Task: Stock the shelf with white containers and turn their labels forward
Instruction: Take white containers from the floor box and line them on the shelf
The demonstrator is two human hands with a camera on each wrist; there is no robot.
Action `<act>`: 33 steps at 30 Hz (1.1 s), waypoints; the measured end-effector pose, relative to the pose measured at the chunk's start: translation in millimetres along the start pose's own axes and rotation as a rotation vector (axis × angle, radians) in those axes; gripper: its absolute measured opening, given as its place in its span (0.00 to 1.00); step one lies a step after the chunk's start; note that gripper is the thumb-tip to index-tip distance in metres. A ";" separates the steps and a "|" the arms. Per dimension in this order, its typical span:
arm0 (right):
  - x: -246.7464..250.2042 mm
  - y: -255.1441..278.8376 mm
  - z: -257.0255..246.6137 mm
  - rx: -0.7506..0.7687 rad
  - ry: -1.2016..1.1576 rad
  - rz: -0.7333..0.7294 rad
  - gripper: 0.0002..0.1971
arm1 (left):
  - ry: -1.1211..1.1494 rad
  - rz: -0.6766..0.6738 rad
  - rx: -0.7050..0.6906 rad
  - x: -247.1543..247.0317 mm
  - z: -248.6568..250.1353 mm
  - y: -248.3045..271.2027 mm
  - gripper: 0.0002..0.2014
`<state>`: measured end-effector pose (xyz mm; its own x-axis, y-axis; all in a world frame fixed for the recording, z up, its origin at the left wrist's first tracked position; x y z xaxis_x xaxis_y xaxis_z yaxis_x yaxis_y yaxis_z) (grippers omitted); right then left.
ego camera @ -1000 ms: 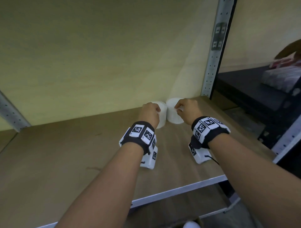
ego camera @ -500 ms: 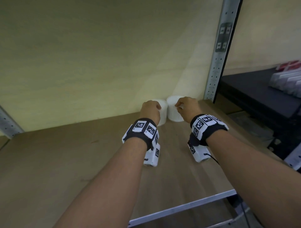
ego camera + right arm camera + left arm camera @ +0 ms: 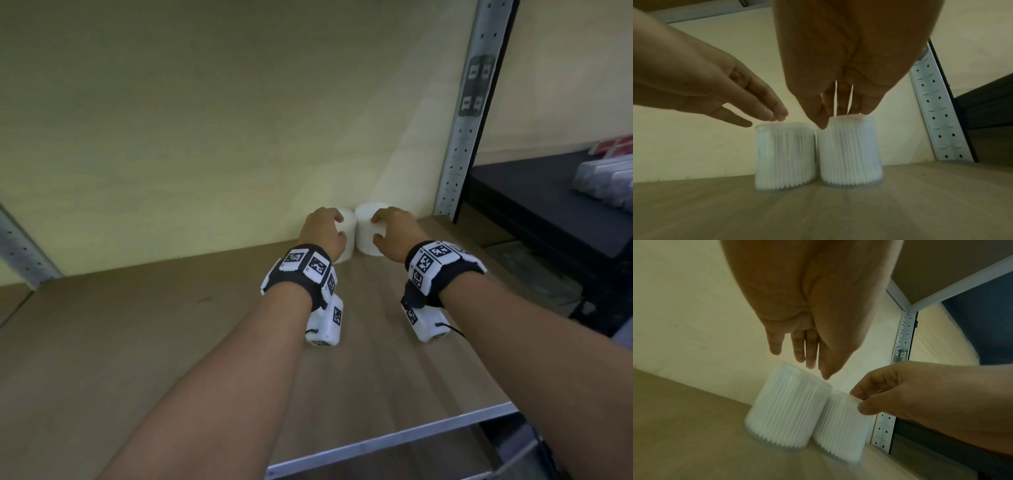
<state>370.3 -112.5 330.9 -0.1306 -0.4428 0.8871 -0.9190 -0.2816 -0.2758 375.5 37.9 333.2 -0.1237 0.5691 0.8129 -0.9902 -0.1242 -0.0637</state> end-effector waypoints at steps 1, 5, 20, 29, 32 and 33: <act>1.0 2.6 -2.5 0.004 0.002 -0.002 0.21 | -0.008 0.001 -0.011 3.4 1.2 3.1 0.17; 11.6 19.9 -15.5 0.014 -0.032 0.039 0.20 | -0.063 -0.032 -0.030 18.5 1.0 22.5 0.20; 48.9 133.6 -115.6 0.085 -0.040 -0.063 0.21 | -0.200 -0.108 -0.030 107.5 -18.9 166.3 0.25; 8.3 220.4 -163.8 0.142 -0.075 -0.174 0.21 | -0.247 -0.178 0.057 121.4 -90.5 278.4 0.25; -18.0 252.4 -174.6 0.135 -0.109 -0.228 0.18 | -0.240 -0.194 0.089 111.1 -119.0 311.2 0.24; -28.3 263.6 -177.7 0.141 -0.113 -0.245 0.17 | -0.233 -0.204 0.104 105.2 -129.0 322.2 0.24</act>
<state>65.6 -23.0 298.9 0.1383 -0.4370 0.8888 -0.8562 -0.5039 -0.1145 35.0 162.6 323.6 0.1065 0.3906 0.9144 -0.9796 -0.1163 0.1637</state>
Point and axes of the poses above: each hand's wrist, its own y-axis away from the middle knuckle, its own x-axis out of the back of the hand, z = x × y, the point moved 3 cm from there along -y, towards the middle knuckle, and after that the axes turned 15 degrees about x, right-handed, at the moved point
